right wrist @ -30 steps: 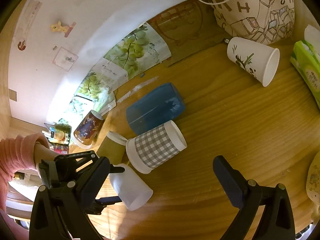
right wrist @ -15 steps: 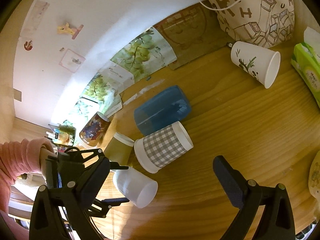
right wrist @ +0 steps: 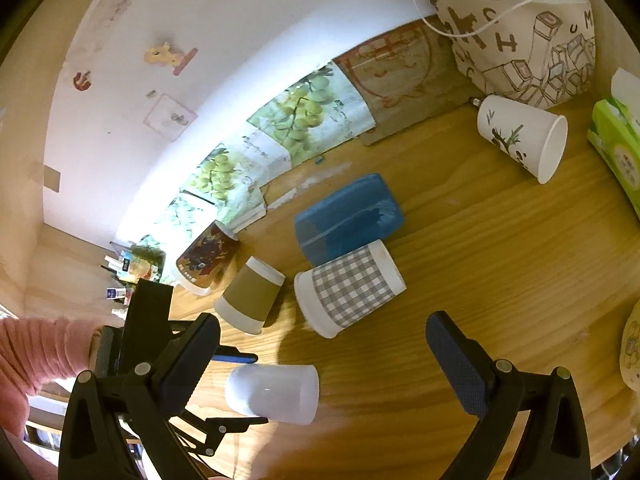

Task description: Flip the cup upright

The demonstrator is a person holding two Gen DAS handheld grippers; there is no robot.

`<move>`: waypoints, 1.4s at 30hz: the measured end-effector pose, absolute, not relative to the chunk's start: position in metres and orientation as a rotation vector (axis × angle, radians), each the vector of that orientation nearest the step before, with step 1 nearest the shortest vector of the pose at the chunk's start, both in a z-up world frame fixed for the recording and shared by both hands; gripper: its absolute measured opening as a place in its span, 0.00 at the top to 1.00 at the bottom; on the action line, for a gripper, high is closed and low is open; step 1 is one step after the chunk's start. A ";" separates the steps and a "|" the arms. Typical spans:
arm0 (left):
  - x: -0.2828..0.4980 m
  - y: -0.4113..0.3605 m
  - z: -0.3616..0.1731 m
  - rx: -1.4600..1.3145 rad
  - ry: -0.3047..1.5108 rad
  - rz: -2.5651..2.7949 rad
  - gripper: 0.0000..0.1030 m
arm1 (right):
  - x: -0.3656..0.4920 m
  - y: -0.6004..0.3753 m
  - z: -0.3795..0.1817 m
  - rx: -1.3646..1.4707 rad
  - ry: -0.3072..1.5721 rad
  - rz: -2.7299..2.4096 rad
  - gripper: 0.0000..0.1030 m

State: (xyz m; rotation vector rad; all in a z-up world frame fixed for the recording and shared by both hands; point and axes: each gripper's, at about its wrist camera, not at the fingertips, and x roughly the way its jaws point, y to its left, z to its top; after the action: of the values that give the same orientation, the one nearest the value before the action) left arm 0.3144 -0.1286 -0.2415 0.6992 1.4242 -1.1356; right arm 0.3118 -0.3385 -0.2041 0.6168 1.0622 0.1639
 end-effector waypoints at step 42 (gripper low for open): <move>0.267 0.007 -0.269 -0.579 1.464 -0.467 0.33 | 0.283 -0.221 -0.205 0.471 1.187 0.375 0.00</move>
State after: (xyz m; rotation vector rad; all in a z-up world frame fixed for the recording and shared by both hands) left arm 0.2666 0.0066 -0.2694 -0.5789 1.4643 -0.4673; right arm 0.2832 -0.2206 -0.2048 0.4711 1.1870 0.3748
